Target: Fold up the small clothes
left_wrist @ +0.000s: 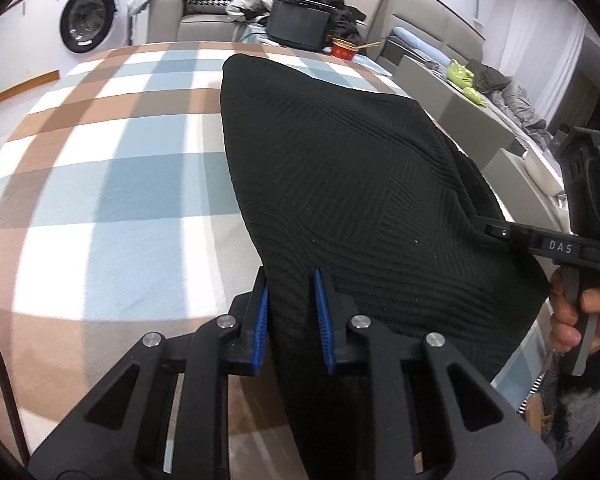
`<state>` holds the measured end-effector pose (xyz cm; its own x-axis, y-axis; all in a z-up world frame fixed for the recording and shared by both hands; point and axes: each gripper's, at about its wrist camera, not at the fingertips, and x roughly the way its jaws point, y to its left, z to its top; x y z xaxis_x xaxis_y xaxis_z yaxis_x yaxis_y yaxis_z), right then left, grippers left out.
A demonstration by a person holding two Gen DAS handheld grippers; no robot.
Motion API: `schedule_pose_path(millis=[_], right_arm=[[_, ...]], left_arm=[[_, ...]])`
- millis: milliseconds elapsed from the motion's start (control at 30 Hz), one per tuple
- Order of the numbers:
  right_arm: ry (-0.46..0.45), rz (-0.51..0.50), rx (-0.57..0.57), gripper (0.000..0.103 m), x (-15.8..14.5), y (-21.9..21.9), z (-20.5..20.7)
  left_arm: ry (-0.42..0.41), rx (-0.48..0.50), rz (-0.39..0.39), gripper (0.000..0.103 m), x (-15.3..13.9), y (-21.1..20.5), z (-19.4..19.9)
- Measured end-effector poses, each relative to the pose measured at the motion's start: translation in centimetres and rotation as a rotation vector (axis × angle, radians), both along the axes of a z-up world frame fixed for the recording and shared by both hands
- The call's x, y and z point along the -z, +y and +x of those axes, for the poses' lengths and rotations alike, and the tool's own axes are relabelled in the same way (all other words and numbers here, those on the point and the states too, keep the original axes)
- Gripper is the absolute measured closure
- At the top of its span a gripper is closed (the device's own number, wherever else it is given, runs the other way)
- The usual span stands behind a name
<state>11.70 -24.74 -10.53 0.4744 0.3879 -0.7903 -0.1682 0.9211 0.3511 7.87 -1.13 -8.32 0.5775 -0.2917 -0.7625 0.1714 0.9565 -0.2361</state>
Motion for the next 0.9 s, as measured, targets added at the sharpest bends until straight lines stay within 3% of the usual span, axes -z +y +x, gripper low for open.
schedule_pose_path(millis=[267, 400, 433, 500, 567, 600, 733, 900], right_arm=[[0.005, 0.069, -0.116, 0.063, 0.1, 4.9, 0.5], [0.007, 0.067, -0.101, 0.063, -0.5, 3.7, 0.1], [0.000, 0.065, -0.094, 0.066, -0.8, 3.1, -0.4], [-0.018, 0.063, -0.068, 0.094, -1.0, 1.9, -1.5], [0.005, 0.111, -0.046, 0.098, -0.3, 1.0, -2.4], [0.030, 0.086, -0.048, 0.099, 0.4, 1.2, -2.7], [0.005, 0.056, -0.050, 0.098, -0.7, 1.8, -3.1], [-0.062, 0.107, -0.021, 0.078, -3.1, 1.4, -1.4]], left_arm=[[0.008, -0.124, 0.006, 0.084, -0.3, 4.9, -1.5], [-0.006, -0.160, 0.005, 0.067, -1.0, 5.6, -1.7], [-0.014, -0.162, 0.002, 0.062, -1.2, 5.7, -1.9], [-0.043, -0.159, -0.020, 0.058, -1.8, 5.7, -2.4], [-0.061, -0.154, -0.027, 0.057, -2.3, 5.2, -2.6], [-0.065, -0.149, -0.032, 0.056, -2.6, 5.0, -2.7], [-0.072, -0.122, -0.049, 0.049, -3.3, 3.5, -3.1], [-0.068, -0.007, -0.082, 0.041, -3.6, 0.2, -3.6]])
